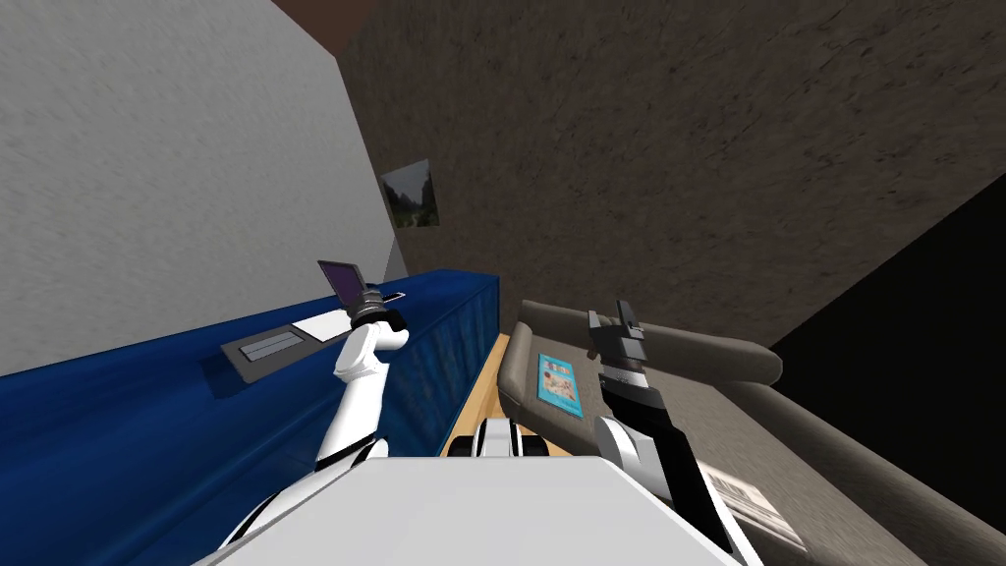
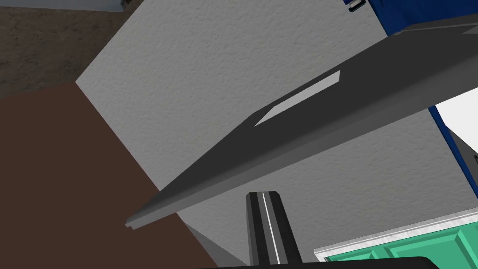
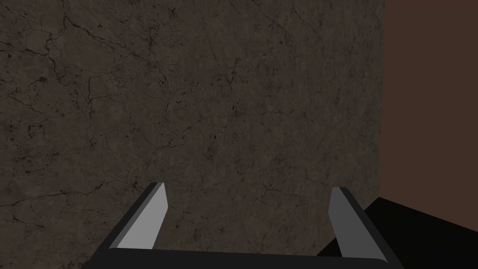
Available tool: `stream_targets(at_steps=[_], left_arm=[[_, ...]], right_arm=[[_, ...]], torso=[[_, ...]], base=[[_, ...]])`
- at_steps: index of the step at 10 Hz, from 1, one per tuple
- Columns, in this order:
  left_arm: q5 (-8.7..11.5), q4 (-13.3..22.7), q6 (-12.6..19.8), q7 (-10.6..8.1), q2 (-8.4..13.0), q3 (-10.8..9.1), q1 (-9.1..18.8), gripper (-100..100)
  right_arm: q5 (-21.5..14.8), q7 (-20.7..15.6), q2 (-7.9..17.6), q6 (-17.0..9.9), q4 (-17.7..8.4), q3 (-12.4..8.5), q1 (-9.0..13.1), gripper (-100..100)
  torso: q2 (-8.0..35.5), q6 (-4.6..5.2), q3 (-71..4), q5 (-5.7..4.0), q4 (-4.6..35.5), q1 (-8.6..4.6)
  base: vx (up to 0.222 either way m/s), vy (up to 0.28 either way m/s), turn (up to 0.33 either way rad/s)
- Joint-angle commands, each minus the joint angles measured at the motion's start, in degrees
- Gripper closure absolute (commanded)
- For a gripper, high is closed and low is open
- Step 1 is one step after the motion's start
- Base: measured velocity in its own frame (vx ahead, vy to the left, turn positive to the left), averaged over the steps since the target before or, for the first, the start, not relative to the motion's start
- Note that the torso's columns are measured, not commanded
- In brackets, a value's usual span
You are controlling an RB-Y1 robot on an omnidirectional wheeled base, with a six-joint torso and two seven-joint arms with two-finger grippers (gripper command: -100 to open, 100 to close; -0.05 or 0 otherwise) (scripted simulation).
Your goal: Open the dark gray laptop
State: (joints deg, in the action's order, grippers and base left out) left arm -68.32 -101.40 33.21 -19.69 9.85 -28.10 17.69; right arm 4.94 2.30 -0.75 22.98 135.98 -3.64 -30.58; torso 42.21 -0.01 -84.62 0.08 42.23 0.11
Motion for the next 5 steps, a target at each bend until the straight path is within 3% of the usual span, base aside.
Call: stream_targets(at_steps=[1,3,5], left_arm=[[-0.83,-2.69,-0.51,-3.64,-1.45,-2.0,-1.55,100],[-1.24,-4.04,-0.76,-6.48,-2.18,-3.0,-2.32,100],[-1.24,-4.04,-0.76,-6.89,-2.18,-3.0,-2.32,100]], right_arm=[[0.0,0.0,0.0,0.0,0.0,0.0,0.0,0],[0.0,0.0,0.0,0.0,0.0,0.0,0.0,0],[0.0,0.0,0.0,0.0,0.0,0.0,0.0,0]], torso=[[0.08,0.01,0.06,-0.05,0.05,-0.05],[0.1,0.02,0.07,-0.08,0.07,-0.12],[0.08,0.02,0.05,-0.08,0.06,-0.13]], base=[[0.0,0.0,0.0],[-0.002,-0.003,0.008],[-0.003,-0.004,0.013]])
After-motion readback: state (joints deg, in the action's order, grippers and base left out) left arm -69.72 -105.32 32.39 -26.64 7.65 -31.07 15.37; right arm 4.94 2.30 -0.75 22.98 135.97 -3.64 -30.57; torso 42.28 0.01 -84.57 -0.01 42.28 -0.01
